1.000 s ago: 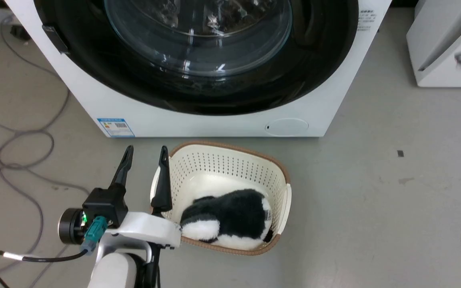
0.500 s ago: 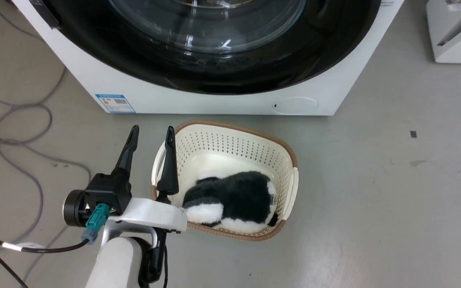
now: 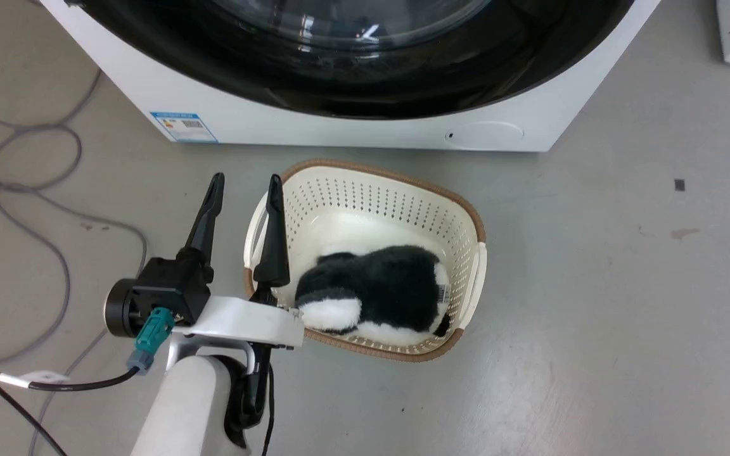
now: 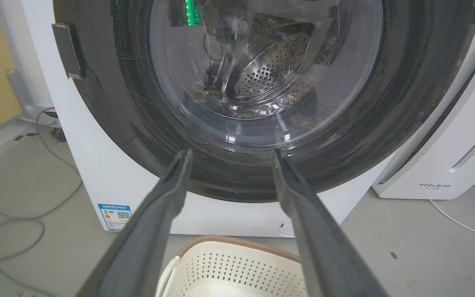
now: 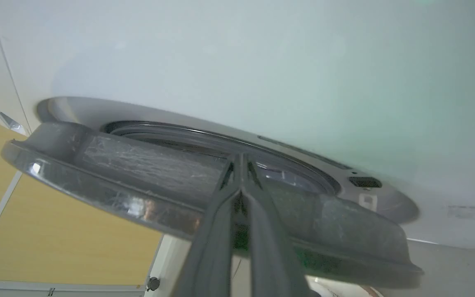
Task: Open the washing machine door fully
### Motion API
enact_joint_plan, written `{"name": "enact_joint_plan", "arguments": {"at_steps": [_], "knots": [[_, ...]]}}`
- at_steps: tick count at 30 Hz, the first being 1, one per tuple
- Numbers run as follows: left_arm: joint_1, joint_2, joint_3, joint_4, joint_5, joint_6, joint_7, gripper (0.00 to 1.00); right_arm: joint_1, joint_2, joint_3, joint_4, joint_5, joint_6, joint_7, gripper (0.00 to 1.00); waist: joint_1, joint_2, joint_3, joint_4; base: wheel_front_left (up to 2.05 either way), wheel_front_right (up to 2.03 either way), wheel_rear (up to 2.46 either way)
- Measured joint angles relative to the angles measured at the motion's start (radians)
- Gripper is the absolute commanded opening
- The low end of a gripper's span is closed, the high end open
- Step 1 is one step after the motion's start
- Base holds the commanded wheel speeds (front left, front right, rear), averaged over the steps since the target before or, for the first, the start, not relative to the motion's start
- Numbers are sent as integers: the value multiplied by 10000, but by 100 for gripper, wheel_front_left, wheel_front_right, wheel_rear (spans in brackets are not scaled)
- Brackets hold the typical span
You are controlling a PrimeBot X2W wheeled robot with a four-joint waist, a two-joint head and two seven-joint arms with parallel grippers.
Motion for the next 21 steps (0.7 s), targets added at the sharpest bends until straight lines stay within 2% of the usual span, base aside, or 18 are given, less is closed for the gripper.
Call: {"name": "enact_joint_plan", "arguments": {"at_steps": [11,21], "knots": [[-238,-4,-132,132,-245,94,-240,100,-1148,105,953,947,1080,2,1983,0,0,0,251,56,0,0,0],[-253,-6,-244,405,-322,121,-328,100,-963,25,1281,884,1789,2,3388,0,-1,0,-101,-63,0,0,0]]}}
